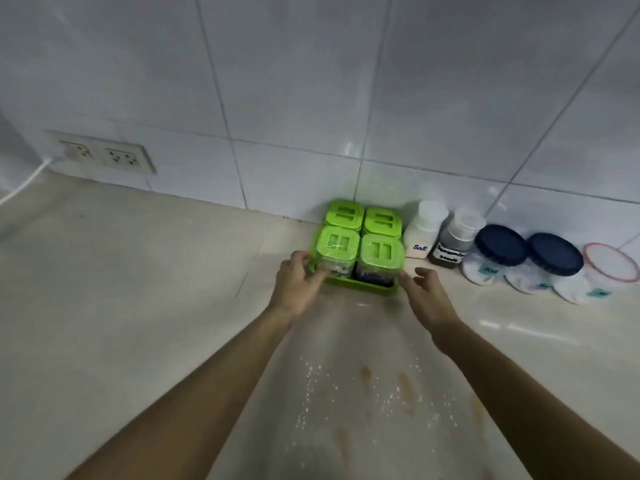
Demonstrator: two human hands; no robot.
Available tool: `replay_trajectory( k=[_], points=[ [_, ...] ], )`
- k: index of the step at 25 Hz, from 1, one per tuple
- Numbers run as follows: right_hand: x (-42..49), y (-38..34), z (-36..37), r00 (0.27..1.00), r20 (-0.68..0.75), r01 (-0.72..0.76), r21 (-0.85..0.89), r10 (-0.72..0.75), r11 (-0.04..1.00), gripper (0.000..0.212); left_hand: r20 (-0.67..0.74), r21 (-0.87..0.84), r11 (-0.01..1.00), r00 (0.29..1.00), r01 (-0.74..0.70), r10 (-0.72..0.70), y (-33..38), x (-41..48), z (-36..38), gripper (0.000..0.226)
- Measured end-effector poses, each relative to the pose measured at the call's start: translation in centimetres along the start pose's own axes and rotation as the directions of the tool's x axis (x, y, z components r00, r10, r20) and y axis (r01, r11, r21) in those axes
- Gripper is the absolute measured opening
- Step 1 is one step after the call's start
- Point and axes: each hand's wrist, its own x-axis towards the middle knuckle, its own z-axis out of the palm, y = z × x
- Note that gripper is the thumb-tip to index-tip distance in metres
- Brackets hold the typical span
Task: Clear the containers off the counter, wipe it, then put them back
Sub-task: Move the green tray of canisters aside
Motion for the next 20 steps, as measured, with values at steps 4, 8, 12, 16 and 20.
replay_trajectory(
  k=[4,8,12,16,20],
  points=[
    [2.2,-0.3,1.8,0.993,-0.022,-0.113,0.205,0.120,0.972,0.063,0.092,-0.204,0.969,0.988,0.141,-0.124,0.9,3.3,1.4,0.082],
    [3.2,-1.2,2.2,0.976,0.031,-0.208,0.419,0.215,0.884,0.037,0.121,-0.240,0.945,0.973,0.221,-0.197,1.1,4.2,0.7,0.088],
    [0.3,-2.4,4.0,0.989,0.060,-0.147,0.463,0.134,0.874,0.023,0.116,-0.319,0.921,0.974,0.222,-0.195,0.4,1.5,-2.7,0.078],
    [-4.4,-5.1,8.7,0.971,0.240,-0.078,0.362,-0.013,0.929,0.027,-0.074,-0.420,0.885,0.964,0.203,-0.257,-2.6,-5.0,-9.8,0.079],
    [-9.3,-6.9,15.9,0.916,0.400,-0.073,0.247,-0.034,0.966,0.032,-0.237,-0.451,0.862,0.901,0.230,-0.365,-6.5,-11.6,-16.5,0.074]
  ],
)
